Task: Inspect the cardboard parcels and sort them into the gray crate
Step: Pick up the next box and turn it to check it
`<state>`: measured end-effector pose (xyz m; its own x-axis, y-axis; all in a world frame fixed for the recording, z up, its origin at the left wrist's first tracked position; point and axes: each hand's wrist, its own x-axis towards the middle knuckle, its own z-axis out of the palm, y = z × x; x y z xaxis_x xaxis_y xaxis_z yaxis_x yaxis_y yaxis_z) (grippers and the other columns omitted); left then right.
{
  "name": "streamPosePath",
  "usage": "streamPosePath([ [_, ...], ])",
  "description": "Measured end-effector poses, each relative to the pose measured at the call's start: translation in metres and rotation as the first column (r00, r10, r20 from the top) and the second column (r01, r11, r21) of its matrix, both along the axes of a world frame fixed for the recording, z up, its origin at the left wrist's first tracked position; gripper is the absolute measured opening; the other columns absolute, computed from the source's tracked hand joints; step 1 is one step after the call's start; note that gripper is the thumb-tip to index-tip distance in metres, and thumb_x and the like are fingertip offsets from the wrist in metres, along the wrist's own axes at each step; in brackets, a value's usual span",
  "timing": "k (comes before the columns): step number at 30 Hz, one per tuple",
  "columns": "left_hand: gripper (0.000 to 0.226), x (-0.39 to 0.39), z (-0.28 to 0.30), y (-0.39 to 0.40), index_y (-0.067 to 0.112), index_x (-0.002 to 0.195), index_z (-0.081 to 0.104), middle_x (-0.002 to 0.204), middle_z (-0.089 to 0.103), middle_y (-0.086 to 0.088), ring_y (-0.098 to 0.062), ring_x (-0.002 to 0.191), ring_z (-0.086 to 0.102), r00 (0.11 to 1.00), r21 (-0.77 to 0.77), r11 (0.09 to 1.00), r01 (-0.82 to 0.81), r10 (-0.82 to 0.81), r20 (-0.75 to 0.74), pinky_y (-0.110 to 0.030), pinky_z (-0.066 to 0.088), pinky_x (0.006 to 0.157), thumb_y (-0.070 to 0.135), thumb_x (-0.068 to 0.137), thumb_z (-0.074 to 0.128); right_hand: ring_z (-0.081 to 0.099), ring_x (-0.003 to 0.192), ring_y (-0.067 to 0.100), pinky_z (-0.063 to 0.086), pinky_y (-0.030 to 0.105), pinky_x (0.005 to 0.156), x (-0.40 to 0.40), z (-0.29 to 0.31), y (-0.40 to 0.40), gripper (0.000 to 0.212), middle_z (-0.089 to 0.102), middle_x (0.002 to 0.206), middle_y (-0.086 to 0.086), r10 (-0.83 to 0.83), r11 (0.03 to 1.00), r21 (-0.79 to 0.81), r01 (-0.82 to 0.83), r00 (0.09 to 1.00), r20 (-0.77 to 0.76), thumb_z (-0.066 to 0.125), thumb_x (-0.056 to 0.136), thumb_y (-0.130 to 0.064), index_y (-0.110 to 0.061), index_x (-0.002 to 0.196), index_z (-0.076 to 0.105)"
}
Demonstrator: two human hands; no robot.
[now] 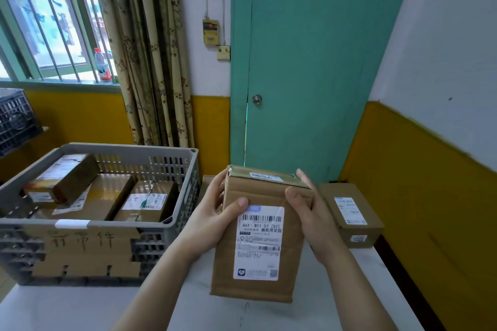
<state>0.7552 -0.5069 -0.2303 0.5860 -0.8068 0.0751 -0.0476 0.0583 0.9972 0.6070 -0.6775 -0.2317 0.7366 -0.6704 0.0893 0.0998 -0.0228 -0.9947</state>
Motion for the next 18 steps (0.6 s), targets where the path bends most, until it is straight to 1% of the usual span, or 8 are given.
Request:
streamPosePath([
  [2, 0.09, 0.0, 0.002, 0.0, 0.053, 0.152, 0.032, 0.136, 0.067, 0.006, -0.015, 0.115, 0.071, 1.0, 0.042, 0.999, -0.003, 0.003, -0.003, -0.04, 0.059, 0.096, 0.07, 0.073, 0.072, 0.07, 0.111, 0.005, 0.06, 0.03, 0.088, -0.001, -0.002, -0.002, 0.085, 0.067, 0.133, -0.013, -0.01, 0.999, -0.031, 0.01, 1.0, -0.002, 0.074, 0.075, -0.057, -0.044, 0.152, 0.04],
  [4, 0.083, 0.003, 0.006, -0.001, 0.064, 0.147, 0.033, 0.137, 0.067, 0.009, -0.012, 0.114, 0.071, 1.0, 0.133, 0.991, 0.0, 0.004, -0.027, -0.041, 0.057, 0.096, 0.092, 0.071, 0.054, 0.07, 0.106, 0.0, 0.059, 0.019, 0.077, -0.001, -0.005, -0.001, 0.087, 0.07, 0.123, -0.025, -0.024, 0.998, -0.06, 0.024, 1.0, -0.001, 0.075, 0.075, -0.054, -0.041, 0.153, 0.04],
  [6, 0.092, 0.008, 0.009, 0.0, 0.065, 0.147, 0.035, 0.145, 0.061, 0.011, -0.011, 0.119, 0.068, 0.999, 0.251, 0.968, 0.003, 0.01, -0.048, -0.036, 0.052, 0.094, 0.105, 0.064, 0.039, 0.068, 0.106, -0.006, 0.057, 0.015, 0.076, -0.001, -0.009, 0.002, 0.09, 0.066, 0.116, -0.038, -0.024, 0.996, -0.091, 0.023, 1.0, -0.011, 0.08, 0.075, -0.059, -0.044, 0.153, 0.036],
  [8, 0.101, 0.012, 0.01, -0.003, 0.063, 0.149, 0.033, 0.155, 0.052, 0.007, -0.015, 0.119, 0.067, 0.999, 0.362, 0.932, 0.001, 0.018, -0.048, -0.036, 0.052, 0.092, 0.108, 0.059, 0.037, 0.067, 0.111, -0.002, 0.059, 0.02, 0.081, -0.002, -0.011, 0.005, 0.098, 0.063, 0.126, -0.034, -0.007, 0.999, -0.052, 0.006, 1.0, -0.013, 0.082, 0.07, -0.064, -0.053, 0.152, 0.029],
  [10, 0.094, 0.012, 0.011, -0.003, 0.068, 0.148, 0.028, 0.158, 0.048, 0.003, -0.016, 0.108, 0.073, 0.998, 0.375, 0.927, 0.012, 0.009, -0.056, -0.037, 0.056, 0.087, 0.101, 0.063, 0.046, 0.065, 0.119, 0.006, 0.057, 0.035, 0.097, -0.002, -0.013, 0.005, 0.1, 0.057, 0.14, -0.022, 0.007, 0.999, 0.04, -0.006, 1.0, -0.027, 0.074, 0.067, -0.068, -0.057, 0.153, 0.023],
  [13, 0.083, 0.012, 0.01, -0.004, 0.07, 0.147, 0.025, 0.137, 0.067, 0.006, -0.014, 0.096, 0.077, 0.997, 0.292, 0.956, 0.019, 0.002, -0.071, -0.035, 0.058, 0.084, 0.075, 0.071, 0.059, 0.046, 0.142, 0.013, 0.033, 0.051, 0.121, 0.001, -0.011, 0.002, 0.103, 0.044, 0.156, -0.017, 0.042, 0.997, 0.063, -0.033, 0.99, -0.138, 0.053, 0.067, -0.094, -0.05, 0.156, 0.026],
  [15, 0.08, 0.014, 0.008, -0.005, 0.07, 0.146, 0.027, 0.124, 0.073, 0.011, -0.015, 0.095, 0.077, 0.998, 0.262, 0.965, 0.005, 0.012, -0.061, -0.035, 0.057, 0.083, 0.064, 0.074, 0.059, 0.047, 0.142, 0.014, 0.031, 0.052, 0.121, 0.003, -0.008, 0.001, 0.094, 0.05, 0.152, -0.018, 0.065, 0.996, 0.07, -0.051, 0.977, -0.205, 0.05, 0.071, -0.094, -0.05, 0.153, 0.034],
  [18, 0.076, 0.017, 0.007, -0.007, 0.066, 0.146, 0.034, 0.118, 0.075, 0.017, -0.012, 0.095, 0.077, 0.997, 0.235, 0.971, -0.036, 0.051, -0.06, -0.035, 0.058, 0.082, 0.053, 0.077, 0.061, 0.07, 0.113, 0.014, 0.051, 0.046, 0.102, 0.003, -0.005, -0.001, 0.061, 0.071, 0.126, -0.016, 0.109, 0.99, 0.108, -0.087, 0.972, -0.21, 0.062, 0.081, -0.068, -0.055, 0.139, 0.05],
])
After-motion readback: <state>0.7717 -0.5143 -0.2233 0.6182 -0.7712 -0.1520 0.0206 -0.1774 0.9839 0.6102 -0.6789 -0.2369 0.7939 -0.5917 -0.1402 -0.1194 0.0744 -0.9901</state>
